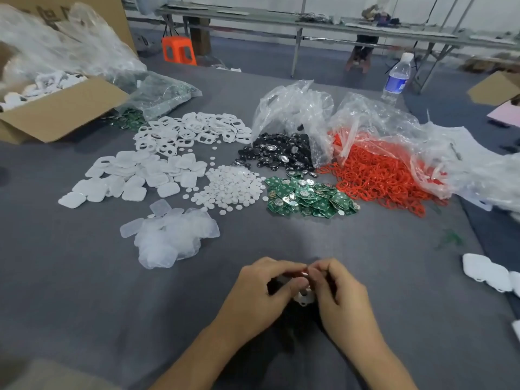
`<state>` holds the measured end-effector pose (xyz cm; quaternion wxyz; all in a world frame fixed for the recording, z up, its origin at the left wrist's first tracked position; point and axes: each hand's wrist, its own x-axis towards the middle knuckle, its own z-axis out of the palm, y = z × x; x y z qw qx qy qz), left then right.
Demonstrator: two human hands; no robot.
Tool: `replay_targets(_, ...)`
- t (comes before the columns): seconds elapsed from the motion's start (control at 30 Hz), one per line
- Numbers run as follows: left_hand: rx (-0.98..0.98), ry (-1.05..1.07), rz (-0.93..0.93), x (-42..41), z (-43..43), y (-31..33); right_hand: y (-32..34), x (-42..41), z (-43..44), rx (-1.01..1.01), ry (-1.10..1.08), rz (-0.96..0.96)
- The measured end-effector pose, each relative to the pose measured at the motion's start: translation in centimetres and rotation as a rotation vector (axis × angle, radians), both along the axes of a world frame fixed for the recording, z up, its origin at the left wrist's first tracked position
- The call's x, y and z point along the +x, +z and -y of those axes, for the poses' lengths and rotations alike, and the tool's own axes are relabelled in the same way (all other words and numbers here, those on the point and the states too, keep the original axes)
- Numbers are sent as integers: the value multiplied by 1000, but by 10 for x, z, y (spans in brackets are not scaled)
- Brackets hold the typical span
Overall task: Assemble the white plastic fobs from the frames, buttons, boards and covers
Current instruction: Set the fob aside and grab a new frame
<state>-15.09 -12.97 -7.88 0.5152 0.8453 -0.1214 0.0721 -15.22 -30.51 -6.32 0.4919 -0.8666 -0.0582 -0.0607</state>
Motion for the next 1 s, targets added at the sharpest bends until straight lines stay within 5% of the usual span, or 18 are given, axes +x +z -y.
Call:
replay_targets(0.57,-79,-93,-100,0,-4,9,-6,-14,-4,-8,59,85)
replay_targets(1.0,-167,-118,-143,1,-5,6,6,-19,7,-215,123,275)
